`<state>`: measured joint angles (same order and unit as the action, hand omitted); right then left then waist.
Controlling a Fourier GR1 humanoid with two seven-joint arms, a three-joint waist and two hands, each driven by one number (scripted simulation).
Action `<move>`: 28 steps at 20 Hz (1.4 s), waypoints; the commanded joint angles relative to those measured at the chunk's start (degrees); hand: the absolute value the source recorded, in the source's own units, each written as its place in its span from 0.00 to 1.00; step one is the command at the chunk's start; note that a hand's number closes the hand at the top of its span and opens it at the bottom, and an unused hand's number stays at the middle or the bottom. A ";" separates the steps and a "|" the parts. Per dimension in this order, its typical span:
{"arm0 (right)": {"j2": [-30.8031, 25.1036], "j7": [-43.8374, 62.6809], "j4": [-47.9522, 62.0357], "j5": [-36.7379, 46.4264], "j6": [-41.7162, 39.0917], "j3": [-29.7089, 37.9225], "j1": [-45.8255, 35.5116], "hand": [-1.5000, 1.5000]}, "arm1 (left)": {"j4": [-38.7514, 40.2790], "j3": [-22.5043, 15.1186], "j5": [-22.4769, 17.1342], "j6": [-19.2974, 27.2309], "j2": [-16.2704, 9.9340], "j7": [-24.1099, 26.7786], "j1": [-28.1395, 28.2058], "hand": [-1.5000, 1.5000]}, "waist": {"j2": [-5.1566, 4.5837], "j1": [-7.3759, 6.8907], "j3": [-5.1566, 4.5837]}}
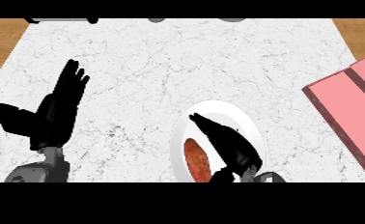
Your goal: Pick the sweet potato from the plate and place it in the cardboard box
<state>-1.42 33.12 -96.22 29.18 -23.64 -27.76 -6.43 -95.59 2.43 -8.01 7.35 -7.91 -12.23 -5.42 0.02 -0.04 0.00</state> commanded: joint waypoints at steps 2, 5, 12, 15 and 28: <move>1.35 -2.01 3.22 0.72 0.19 0.80 -0.40 0.00 | -2.93 0.54 -0.11 -0.20 0.48 -3.58 -0.09 0.50 | 0.00 -0.04 0.00; -1.91 -7.43 4.90 1.05 -0.03 3.21 1.14 0.00 | 4.14 3.84 -2.02 -3.25 -0.87 1.46 -1.70 0.50 | -0.04 0.06 -0.01; 1.37 -3.89 7.34 2.79 4.01 -2.40 -1.35 0.00 | 3.26 1.52 1.57 -0.95 1.87 1.36 -2.18 0.50 | -0.02 -0.03 0.00; 1.36 -3.33 4.21 4.33 2.25 -3.03 1.79 0.00 | 2.81 2.09 1.44 -1.57 1.52 0.60 -1.73 0.50 | 0.00 0.02 -0.01; -0.80 -14.64 4.74 13.17 6.11 -3.03 1.53 1.00 | 3.01 3.19 0.95 -3.71 1.57 2.90 0.20 0.50 | 0.00 0.07 -0.01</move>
<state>-1.59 20.30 -90.10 40.50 -18.71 -31.04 -5.40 -94.88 5.42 -7.13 4.72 -6.91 -12.67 -6.26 0.06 -0.05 0.00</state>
